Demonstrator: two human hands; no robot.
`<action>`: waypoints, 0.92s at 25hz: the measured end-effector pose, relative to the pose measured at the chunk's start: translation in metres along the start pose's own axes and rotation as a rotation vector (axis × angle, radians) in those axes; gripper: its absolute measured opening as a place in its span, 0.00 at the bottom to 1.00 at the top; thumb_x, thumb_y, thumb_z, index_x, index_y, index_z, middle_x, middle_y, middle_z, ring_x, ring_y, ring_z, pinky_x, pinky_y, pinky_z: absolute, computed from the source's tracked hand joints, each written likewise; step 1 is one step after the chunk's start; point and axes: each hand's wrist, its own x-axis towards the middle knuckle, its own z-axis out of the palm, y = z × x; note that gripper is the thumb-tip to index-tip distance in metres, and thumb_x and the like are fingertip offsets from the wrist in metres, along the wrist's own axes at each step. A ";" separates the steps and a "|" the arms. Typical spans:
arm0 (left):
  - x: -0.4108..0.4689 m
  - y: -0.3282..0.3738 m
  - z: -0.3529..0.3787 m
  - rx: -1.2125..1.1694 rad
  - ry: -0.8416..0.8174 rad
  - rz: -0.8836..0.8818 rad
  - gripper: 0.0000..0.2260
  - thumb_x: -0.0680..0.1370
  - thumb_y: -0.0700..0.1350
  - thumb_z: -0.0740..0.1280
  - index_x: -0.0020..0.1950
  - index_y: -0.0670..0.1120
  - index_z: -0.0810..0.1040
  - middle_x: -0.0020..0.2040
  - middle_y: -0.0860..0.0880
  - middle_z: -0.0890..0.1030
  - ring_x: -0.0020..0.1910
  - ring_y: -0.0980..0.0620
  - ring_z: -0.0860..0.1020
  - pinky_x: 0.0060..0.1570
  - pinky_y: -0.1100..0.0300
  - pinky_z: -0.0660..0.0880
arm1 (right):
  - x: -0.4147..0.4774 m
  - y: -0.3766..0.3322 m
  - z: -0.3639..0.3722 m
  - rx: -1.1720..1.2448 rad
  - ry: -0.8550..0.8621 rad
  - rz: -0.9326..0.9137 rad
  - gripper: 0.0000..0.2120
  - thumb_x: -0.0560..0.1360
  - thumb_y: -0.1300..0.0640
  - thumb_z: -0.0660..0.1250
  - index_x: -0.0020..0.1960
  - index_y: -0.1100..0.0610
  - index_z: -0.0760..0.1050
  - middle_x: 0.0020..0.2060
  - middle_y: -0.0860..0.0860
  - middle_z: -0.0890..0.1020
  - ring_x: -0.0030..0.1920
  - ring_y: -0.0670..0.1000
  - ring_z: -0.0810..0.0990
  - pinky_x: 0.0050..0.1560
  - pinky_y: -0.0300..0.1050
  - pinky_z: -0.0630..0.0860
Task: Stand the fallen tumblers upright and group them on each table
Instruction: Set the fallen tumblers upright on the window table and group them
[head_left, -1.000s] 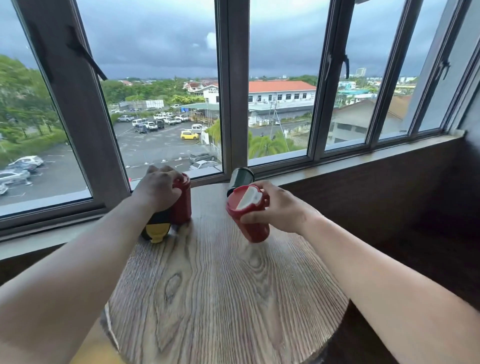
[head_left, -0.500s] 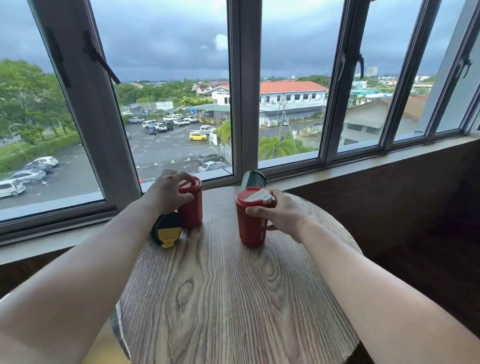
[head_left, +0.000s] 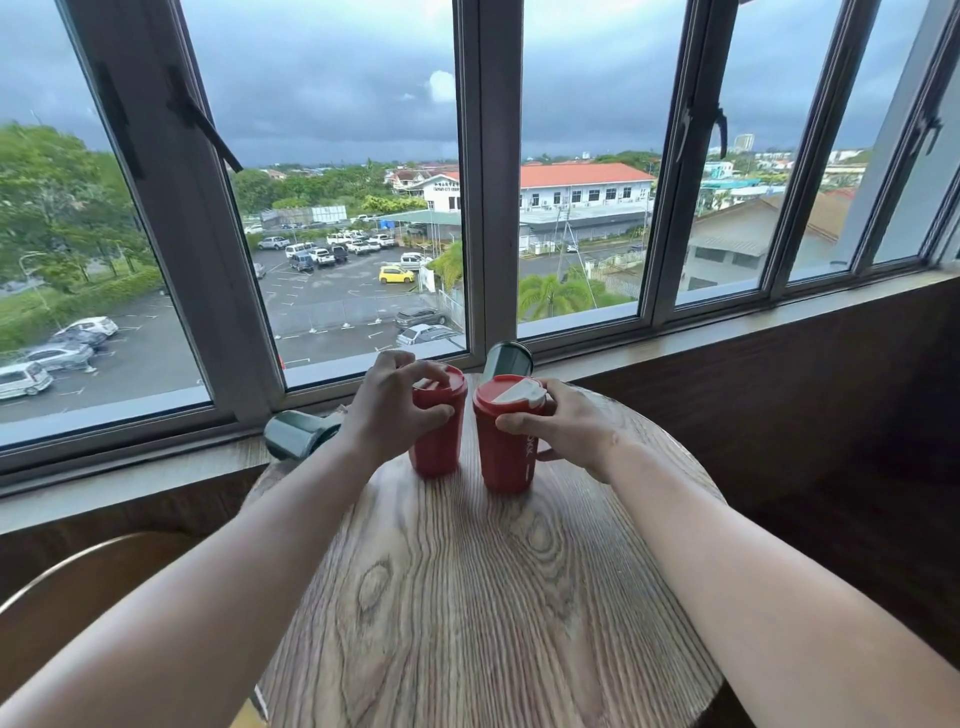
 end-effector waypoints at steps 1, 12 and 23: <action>-0.001 0.002 0.002 -0.007 0.002 0.001 0.19 0.69 0.49 0.80 0.60 0.54 0.85 0.66 0.42 0.74 0.67 0.41 0.75 0.66 0.52 0.72 | 0.000 0.000 0.000 0.001 0.000 -0.001 0.32 0.68 0.47 0.82 0.66 0.47 0.72 0.58 0.48 0.83 0.58 0.49 0.83 0.56 0.57 0.84; 0.001 -0.007 -0.031 0.038 -0.237 -0.002 0.39 0.72 0.60 0.77 0.80 0.60 0.65 0.79 0.45 0.64 0.76 0.42 0.69 0.73 0.44 0.69 | 0.000 0.004 0.002 0.051 0.016 -0.015 0.25 0.67 0.47 0.83 0.59 0.44 0.76 0.56 0.49 0.85 0.58 0.52 0.85 0.58 0.63 0.83; -0.008 -0.108 -0.099 0.690 -0.721 -0.042 0.56 0.65 0.53 0.82 0.83 0.64 0.50 0.84 0.56 0.59 0.83 0.47 0.57 0.79 0.44 0.59 | -0.006 -0.001 0.009 0.116 0.009 -0.039 0.17 0.73 0.56 0.78 0.57 0.45 0.76 0.54 0.48 0.85 0.53 0.47 0.85 0.54 0.53 0.84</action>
